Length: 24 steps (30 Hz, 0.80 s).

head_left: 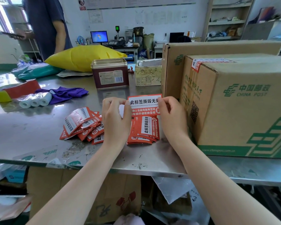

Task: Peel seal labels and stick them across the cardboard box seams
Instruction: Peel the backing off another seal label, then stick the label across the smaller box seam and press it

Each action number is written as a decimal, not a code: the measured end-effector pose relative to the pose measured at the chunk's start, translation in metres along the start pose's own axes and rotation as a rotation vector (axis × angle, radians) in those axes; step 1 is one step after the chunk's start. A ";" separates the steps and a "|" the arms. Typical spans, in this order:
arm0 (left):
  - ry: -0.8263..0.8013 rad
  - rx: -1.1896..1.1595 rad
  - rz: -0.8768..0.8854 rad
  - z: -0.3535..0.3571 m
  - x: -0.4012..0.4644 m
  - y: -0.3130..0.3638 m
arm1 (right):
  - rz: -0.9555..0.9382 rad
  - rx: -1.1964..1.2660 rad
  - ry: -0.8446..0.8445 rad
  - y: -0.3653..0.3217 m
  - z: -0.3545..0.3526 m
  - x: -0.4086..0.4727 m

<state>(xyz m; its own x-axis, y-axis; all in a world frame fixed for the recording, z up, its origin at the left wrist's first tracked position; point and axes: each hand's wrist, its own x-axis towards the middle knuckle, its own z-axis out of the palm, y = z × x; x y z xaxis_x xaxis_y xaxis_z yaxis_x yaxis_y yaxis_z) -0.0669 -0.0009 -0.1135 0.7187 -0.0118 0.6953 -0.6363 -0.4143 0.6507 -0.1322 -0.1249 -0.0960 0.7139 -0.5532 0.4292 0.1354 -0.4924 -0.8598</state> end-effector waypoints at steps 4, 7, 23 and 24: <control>0.020 0.094 0.028 0.003 -0.001 -0.001 | -0.050 -0.116 0.042 -0.002 0.000 -0.003; 0.001 0.174 0.060 0.003 -0.002 -0.001 | -0.060 -0.181 0.046 -0.003 -0.001 -0.005; 0.063 0.218 0.067 -0.029 0.057 0.054 | -0.265 -0.189 0.098 -0.082 -0.025 -0.005; 0.072 0.204 0.073 -0.029 0.062 0.062 | -0.305 -0.191 0.113 -0.091 -0.031 -0.003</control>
<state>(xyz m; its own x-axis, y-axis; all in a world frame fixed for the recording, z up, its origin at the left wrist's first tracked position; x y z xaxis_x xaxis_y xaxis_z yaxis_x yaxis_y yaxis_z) -0.0703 -0.0011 -0.0213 0.6460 0.0132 0.7632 -0.6110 -0.5904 0.5274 -0.1680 -0.0998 -0.0104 0.5790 -0.4274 0.6943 0.1919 -0.7562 -0.6255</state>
